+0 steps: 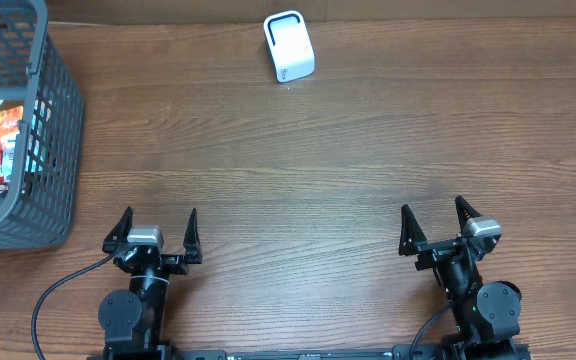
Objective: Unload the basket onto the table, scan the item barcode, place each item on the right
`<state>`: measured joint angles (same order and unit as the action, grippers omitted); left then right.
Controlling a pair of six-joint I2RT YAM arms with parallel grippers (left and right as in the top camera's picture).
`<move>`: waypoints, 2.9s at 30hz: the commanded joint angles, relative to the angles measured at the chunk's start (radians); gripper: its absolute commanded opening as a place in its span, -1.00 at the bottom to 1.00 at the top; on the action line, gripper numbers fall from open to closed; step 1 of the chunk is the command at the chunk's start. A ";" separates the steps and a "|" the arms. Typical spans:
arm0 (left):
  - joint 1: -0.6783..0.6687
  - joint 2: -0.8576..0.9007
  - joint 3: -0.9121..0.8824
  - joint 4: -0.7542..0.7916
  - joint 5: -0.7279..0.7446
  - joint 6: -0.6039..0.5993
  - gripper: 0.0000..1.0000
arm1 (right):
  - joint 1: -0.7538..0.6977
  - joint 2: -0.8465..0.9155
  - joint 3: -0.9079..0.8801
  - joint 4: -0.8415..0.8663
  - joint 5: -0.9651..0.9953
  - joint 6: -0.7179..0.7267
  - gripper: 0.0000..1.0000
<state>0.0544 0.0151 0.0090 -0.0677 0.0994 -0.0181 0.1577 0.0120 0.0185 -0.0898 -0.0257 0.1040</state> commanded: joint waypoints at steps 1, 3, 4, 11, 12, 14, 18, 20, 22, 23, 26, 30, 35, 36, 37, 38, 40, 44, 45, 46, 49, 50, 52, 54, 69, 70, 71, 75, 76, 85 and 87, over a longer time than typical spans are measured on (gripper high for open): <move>0.003 -0.009 -0.004 -0.003 -0.013 0.019 0.99 | -0.003 -0.009 -0.011 0.006 0.005 -0.007 1.00; 0.003 -0.009 -0.004 -0.003 -0.013 0.019 0.99 | -0.003 -0.009 -0.011 0.006 0.005 -0.007 1.00; 0.003 -0.009 -0.004 -0.003 -0.013 0.019 1.00 | -0.003 -0.009 -0.011 0.006 0.005 -0.007 1.00; 0.003 -0.009 -0.004 0.002 -0.018 0.019 0.99 | -0.003 -0.009 -0.011 0.006 0.005 -0.007 1.00; 0.003 -0.009 -0.004 0.005 -0.021 0.019 1.00 | -0.003 -0.009 -0.011 0.006 0.005 -0.007 1.00; 0.003 -0.009 -0.004 0.003 -0.020 0.019 0.99 | -0.003 -0.009 -0.011 0.006 0.005 -0.007 1.00; 0.003 -0.009 -0.004 0.002 -0.022 0.019 1.00 | -0.003 -0.009 -0.011 0.006 0.005 -0.007 1.00; 0.004 -0.009 -0.004 0.016 -0.024 0.020 1.00 | -0.003 -0.009 -0.011 0.006 0.005 -0.007 1.00; 0.004 -0.009 -0.004 0.026 -0.024 0.019 1.00 | -0.003 -0.009 -0.011 0.006 0.005 -0.007 1.00; 0.004 -0.009 -0.004 0.027 -0.023 0.019 0.99 | -0.003 -0.009 -0.011 0.006 0.005 -0.007 1.00; 0.004 -0.009 -0.004 0.018 -0.021 0.019 0.99 | -0.003 -0.009 -0.011 0.006 0.005 -0.007 1.00; 0.004 -0.009 -0.004 -0.004 -0.022 0.019 0.99 | -0.003 -0.009 -0.011 0.006 0.005 -0.007 1.00; 0.004 -0.009 -0.004 -0.003 -0.023 0.019 1.00 | -0.003 -0.009 -0.011 0.006 0.005 -0.007 1.00; 0.004 -0.009 -0.004 -0.004 -0.024 0.019 1.00 | -0.003 -0.009 -0.011 0.006 0.005 -0.007 1.00; 0.004 -0.009 -0.004 -0.005 -0.025 0.019 0.99 | -0.003 -0.009 -0.011 0.006 0.005 -0.007 1.00; 0.004 -0.009 -0.004 -0.005 -0.026 0.019 0.99 | -0.003 -0.009 -0.011 0.006 0.005 -0.007 1.00; 0.004 -0.009 -0.004 -0.005 -0.026 0.019 0.99 | -0.003 -0.009 -0.011 0.006 0.005 -0.007 1.00; 0.004 -0.009 0.013 -0.035 -0.024 -0.014 0.99 | -0.003 -0.009 -0.011 0.006 0.005 -0.007 1.00; 0.004 -0.009 0.026 -0.061 -0.024 -0.030 1.00 | -0.003 -0.009 -0.011 0.006 0.005 -0.007 1.00; 0.004 -0.009 0.039 -0.089 -0.024 -0.032 1.00 | -0.003 -0.009 -0.011 0.006 0.005 -0.007 1.00; 0.004 -0.009 0.087 -0.150 -0.024 -0.031 1.00 | -0.003 -0.009 -0.011 0.006 0.005 -0.007 1.00; 0.004 -0.009 0.108 -0.171 -0.024 -0.031 1.00 | -0.003 -0.009 -0.011 0.006 0.005 -0.007 1.00; 0.004 -0.009 0.164 -0.229 -0.022 -0.042 1.00 | -0.003 -0.009 -0.011 0.006 0.005 -0.007 1.00; 0.004 -0.009 0.227 -0.290 -0.021 -0.068 0.99 | -0.003 -0.009 -0.011 0.006 0.005 -0.007 1.00; 0.004 0.441 0.945 -0.798 0.134 -0.054 1.00 | -0.003 -0.009 -0.011 0.006 0.005 -0.007 1.00; 0.004 0.509 1.022 -0.857 0.163 -0.038 1.00 | -0.003 -0.009 -0.011 0.006 0.005 -0.007 1.00; 0.004 0.577 1.103 -0.924 0.177 -0.022 0.99 | -0.003 -0.009 -0.011 0.006 0.005 -0.007 1.00; 0.004 0.868 1.439 -1.213 0.180 0.022 0.99 | -0.003 -0.009 -0.011 0.006 0.005 -0.007 1.00; 0.004 0.936 1.513 -1.254 0.200 0.010 0.99 | -0.003 -0.009 -0.011 0.006 0.005 -0.007 1.00; 0.005 1.260 1.770 -1.209 0.202 0.046 0.99 | -0.003 -0.009 -0.011 0.006 0.005 -0.007 1.00; 0.013 1.307 1.803 -1.143 0.129 -0.008 0.99 | -0.003 -0.009 -0.011 0.006 0.005 -0.007 1.00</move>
<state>0.0547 1.2835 1.7477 -1.2541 0.2947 -0.0051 0.1577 0.0120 0.0185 -0.0902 -0.0257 0.1036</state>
